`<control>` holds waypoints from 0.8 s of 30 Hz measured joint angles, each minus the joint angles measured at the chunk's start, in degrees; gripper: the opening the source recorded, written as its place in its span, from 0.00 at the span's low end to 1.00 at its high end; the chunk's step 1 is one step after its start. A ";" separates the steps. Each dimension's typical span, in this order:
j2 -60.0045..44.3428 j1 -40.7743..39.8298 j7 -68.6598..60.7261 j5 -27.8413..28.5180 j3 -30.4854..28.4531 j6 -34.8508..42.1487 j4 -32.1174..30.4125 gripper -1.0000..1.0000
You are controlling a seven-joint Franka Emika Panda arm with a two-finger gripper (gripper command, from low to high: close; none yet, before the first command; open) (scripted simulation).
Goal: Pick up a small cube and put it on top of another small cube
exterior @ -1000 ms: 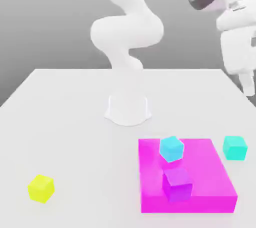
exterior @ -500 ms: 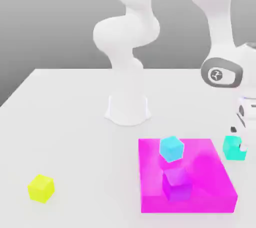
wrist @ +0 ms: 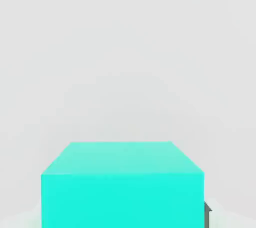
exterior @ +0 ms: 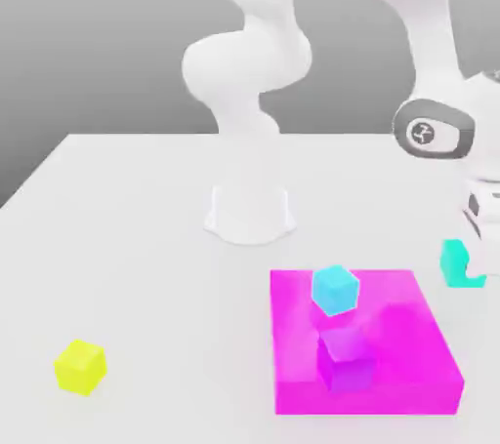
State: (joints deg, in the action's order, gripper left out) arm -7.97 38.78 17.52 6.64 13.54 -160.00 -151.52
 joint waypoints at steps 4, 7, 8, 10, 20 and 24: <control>-2.46 -4.24 -3.94 1.66 -4.29 1.33 5.38 0.00; -4.56 -7.89 -7.32 2.68 -7.58 2.12 9.52 0.00; -5.27 -9.15 -8.50 2.96 -8.65 2.40 10.90 0.00; -6.69 -11.71 -10.88 3.48 -10.74 2.92 13.66 0.00; -5.68 -28.07 -24.44 1.99 -20.90 6.15 15.85 0.00; -2.65 -34.84 -30.58 -0.36 -25.25 7.42 12.99 0.00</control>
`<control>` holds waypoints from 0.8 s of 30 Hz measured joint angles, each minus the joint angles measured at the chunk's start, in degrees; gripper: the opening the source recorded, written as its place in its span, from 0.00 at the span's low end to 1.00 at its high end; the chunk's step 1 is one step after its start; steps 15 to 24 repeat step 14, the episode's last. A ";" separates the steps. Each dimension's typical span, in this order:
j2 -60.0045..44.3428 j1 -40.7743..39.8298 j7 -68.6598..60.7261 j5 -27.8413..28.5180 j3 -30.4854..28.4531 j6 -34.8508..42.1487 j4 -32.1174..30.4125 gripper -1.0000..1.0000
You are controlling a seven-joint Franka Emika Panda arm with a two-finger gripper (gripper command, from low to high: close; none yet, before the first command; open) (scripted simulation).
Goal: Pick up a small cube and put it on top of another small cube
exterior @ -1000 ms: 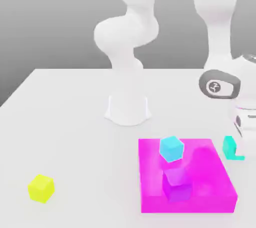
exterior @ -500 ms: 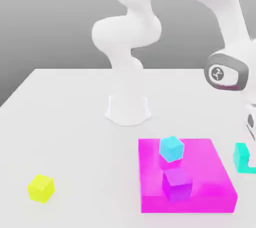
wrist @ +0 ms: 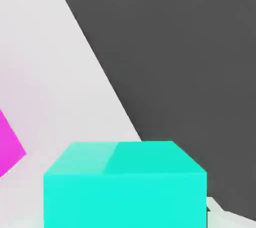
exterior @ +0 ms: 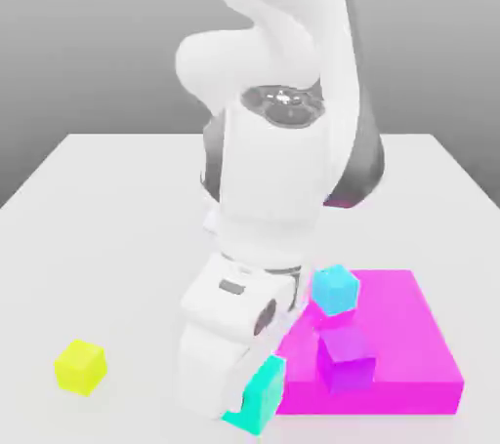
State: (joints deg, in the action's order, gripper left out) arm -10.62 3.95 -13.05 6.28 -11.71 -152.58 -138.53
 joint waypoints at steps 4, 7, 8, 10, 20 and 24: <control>3.90 -7.24 -7.83 -4.29 -5.41 1.49 -4.09 0.00; 3.34 -12.65 -15.09 -10.78 -7.51 0.08 -6.88 0.00; 1.76 -13.40 -16.58 -12.53 -6.97 -1.39 -7.01 0.00; -1.94 -15.03 -19.10 -15.78 -5.16 -4.70 -6.98 0.00; -3.30 -15.67 -19.90 -16.85 -4.38 -5.91 -6.94 1.00; -3.30 -15.67 -19.90 -16.85 -4.38 -5.91 -6.94 1.00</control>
